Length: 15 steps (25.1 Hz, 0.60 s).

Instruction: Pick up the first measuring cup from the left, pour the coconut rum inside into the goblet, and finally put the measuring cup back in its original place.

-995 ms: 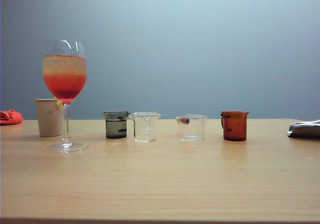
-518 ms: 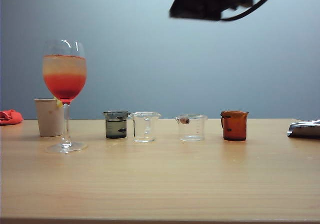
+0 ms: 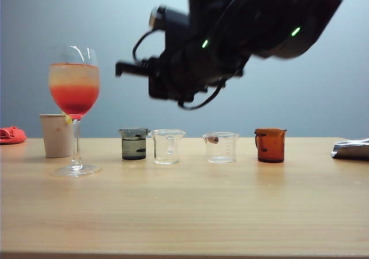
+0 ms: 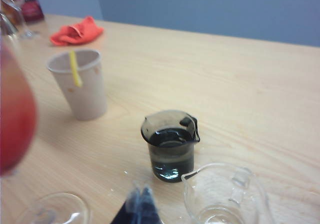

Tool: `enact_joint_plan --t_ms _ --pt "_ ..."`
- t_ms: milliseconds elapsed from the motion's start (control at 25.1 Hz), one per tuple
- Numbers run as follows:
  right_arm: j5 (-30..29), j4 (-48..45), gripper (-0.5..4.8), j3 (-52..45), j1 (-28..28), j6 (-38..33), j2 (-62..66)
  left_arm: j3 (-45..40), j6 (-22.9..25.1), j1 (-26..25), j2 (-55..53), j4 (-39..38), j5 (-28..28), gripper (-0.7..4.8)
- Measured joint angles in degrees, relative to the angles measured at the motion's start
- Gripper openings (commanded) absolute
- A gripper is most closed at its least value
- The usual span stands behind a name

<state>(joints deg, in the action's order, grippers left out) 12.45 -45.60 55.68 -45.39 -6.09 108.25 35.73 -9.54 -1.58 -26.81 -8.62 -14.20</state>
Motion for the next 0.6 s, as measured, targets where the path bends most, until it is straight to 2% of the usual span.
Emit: enact_joint_plan --t_ms 398,597 --pt "1.6 0.3 -0.03 11.8 0.0 -1.3 13.1 0.0 -0.4 0.0 -0.3 0.0 0.0 -0.05" --pt "5.1 1.0 -0.03 15.1 0.0 -3.6 16.7 0.0 -0.4 0.0 -0.4 0.0 0.0 -0.05"
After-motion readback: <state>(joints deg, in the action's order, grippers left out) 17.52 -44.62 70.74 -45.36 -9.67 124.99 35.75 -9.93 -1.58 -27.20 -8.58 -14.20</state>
